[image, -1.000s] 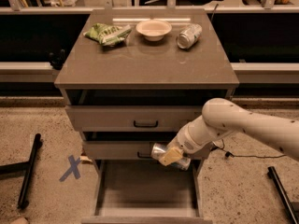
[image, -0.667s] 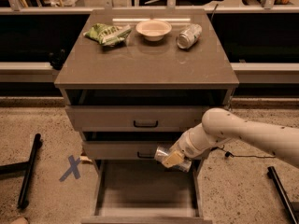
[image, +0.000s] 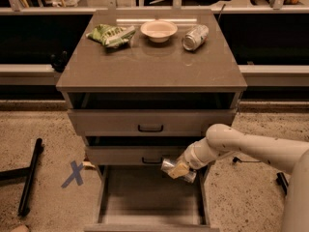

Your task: Place redbull can into bottom drawer

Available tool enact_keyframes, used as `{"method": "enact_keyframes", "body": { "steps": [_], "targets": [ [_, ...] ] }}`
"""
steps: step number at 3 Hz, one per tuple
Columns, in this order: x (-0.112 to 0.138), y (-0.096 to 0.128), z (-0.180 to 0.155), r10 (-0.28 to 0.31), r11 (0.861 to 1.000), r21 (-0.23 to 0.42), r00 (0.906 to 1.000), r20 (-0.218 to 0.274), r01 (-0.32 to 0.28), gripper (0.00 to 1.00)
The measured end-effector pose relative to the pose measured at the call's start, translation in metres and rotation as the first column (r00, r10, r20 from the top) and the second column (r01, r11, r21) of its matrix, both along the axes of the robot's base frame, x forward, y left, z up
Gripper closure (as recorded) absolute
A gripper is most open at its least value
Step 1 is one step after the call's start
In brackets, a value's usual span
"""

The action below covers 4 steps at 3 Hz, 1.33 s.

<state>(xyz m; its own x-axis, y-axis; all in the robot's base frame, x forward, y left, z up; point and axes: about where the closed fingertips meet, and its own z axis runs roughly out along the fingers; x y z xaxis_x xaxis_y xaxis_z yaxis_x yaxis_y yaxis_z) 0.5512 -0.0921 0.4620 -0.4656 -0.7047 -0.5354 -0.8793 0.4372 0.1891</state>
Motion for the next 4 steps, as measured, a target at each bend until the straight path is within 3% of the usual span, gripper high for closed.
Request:
{"method": "enact_keyframes", "body": {
  "steps": [1,2,3,4],
  "targets": [
    [-0.003,0.003,-0.005,-0.011,1.000,-0.029,0.9999,0.006,0.012,1.00],
    [-0.023,0.017,-0.046,-0.081,0.995,-0.060,0.9966,-0.014,0.080,1.00],
    [-0.038,0.022,-0.087,-0.152,0.988,-0.018,0.9881,-0.023,0.152,1.00],
    [-0.042,0.034,-0.136,-0.181,0.981,0.060,0.9828,-0.035,0.183,1.00]
  ]
}}
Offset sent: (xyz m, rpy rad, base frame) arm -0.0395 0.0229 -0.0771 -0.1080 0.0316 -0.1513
